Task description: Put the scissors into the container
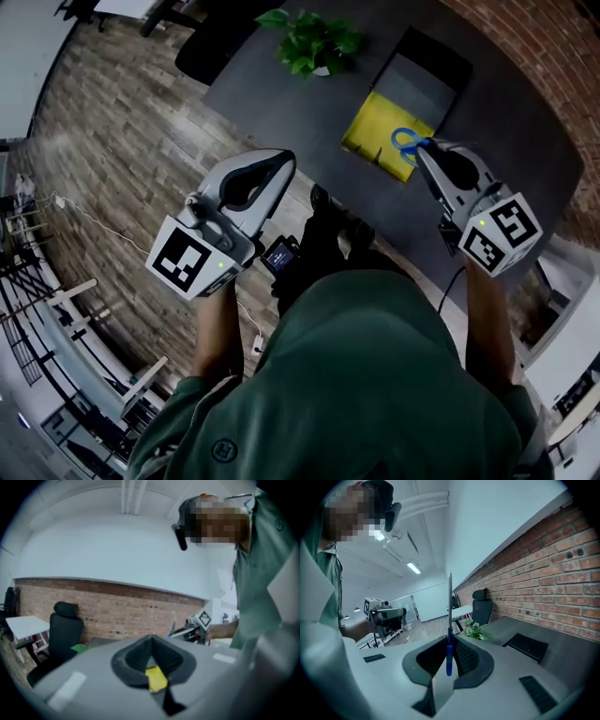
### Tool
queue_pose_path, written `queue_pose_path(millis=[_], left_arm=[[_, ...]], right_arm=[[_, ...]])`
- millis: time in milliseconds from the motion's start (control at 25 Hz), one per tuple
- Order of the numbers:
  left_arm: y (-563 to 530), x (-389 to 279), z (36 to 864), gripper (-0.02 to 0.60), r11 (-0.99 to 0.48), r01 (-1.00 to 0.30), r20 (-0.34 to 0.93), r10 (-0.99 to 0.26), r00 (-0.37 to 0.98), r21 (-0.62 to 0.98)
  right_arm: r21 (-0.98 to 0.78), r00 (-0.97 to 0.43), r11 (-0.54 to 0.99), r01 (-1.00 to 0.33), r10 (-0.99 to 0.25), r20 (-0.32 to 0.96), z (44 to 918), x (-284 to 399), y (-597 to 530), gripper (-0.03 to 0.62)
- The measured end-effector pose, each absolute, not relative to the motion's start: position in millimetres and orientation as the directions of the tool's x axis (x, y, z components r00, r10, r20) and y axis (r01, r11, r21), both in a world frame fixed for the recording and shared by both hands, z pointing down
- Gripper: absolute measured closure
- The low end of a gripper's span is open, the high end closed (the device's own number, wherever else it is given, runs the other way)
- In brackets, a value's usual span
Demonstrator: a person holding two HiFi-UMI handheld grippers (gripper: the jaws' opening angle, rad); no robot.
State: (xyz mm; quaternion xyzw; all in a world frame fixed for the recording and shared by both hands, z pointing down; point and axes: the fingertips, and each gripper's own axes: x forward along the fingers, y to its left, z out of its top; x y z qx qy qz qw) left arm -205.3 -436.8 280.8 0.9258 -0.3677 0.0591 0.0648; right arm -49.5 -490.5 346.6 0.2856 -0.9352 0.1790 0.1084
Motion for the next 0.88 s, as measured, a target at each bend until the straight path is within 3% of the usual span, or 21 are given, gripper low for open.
queue_pose_path(millis=[880], left_arm=[[-538.1, -222.2, 364.0, 0.581, -0.798, -0.561, 0.185, -0.531, 0.827, 0.219]], right_arm=[[-0.342, -0.704, 0.628, -0.699, -0.521, 0.483, 481.3, -74.4, -565.4, 0.553]])
